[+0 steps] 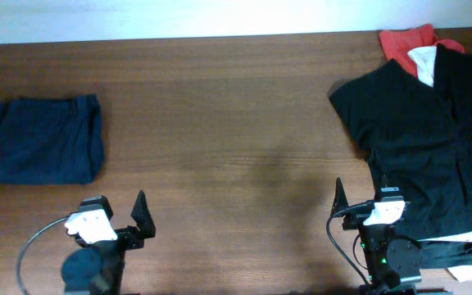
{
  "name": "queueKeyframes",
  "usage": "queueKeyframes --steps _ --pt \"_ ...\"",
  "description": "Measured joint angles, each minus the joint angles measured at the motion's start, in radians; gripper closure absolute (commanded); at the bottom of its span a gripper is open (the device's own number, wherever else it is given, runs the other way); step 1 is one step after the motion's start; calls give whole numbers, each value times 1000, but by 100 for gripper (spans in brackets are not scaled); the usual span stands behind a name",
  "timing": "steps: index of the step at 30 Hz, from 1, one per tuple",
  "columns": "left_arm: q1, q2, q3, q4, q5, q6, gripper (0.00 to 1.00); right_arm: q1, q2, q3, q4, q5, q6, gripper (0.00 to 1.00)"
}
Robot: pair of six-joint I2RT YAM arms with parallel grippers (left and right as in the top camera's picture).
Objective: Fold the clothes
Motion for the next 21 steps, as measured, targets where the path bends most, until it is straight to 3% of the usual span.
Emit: queueKeyframes --steps 7,12,21 --pt "0 -112 -293 517 72 102 1 0 0 0 0 0 1 1" --pt "0 -117 -342 415 72 151 1 0 0 0 0 0 1 1" --pt "0 -118 -342 415 67 170 1 0 0 0 0 0 1 1"
